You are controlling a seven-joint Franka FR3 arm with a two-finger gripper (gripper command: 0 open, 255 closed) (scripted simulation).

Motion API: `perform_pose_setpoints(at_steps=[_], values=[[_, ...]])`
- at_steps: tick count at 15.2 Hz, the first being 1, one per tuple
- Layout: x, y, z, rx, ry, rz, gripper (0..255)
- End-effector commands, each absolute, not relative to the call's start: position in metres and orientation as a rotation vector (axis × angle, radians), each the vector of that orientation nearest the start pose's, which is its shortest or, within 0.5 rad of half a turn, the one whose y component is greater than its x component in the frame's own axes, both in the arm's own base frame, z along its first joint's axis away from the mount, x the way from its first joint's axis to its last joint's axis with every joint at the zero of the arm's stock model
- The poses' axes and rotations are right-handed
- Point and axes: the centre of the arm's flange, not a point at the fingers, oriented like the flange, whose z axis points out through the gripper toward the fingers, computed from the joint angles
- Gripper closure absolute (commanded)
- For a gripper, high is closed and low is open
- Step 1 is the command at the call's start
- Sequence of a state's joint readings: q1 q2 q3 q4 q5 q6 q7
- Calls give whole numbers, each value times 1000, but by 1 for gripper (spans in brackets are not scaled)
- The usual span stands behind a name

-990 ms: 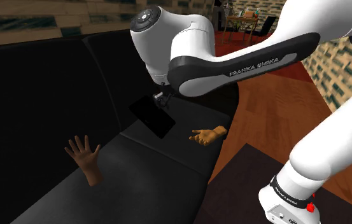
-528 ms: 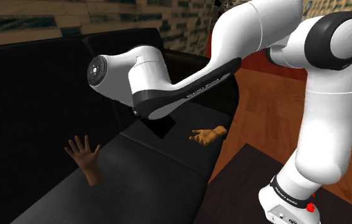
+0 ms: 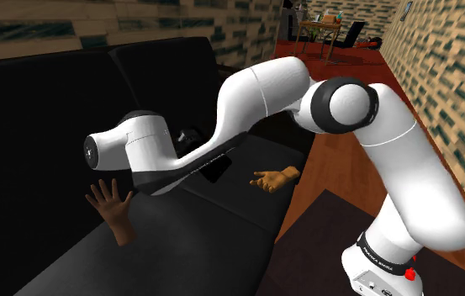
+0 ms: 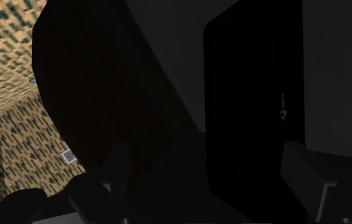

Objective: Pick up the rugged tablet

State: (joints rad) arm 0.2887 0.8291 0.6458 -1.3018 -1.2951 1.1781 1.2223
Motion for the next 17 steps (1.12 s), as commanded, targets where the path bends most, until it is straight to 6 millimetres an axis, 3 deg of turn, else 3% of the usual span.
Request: perform_pose_setpoints(at_steps=[1, 5, 12, 15, 16, 17], values=[[602, 373, 287, 1972, -266, 456, 0], [648, 377, 238, 1834, -282, 478, 0], [648, 377, 201, 1834, -282, 478, 0], [648, 377, 198, 1834, -282, 478, 0], [647, 376, 199, 1834, -282, 478, 255], [646, 376, 198, 1834, -282, 478, 255]])
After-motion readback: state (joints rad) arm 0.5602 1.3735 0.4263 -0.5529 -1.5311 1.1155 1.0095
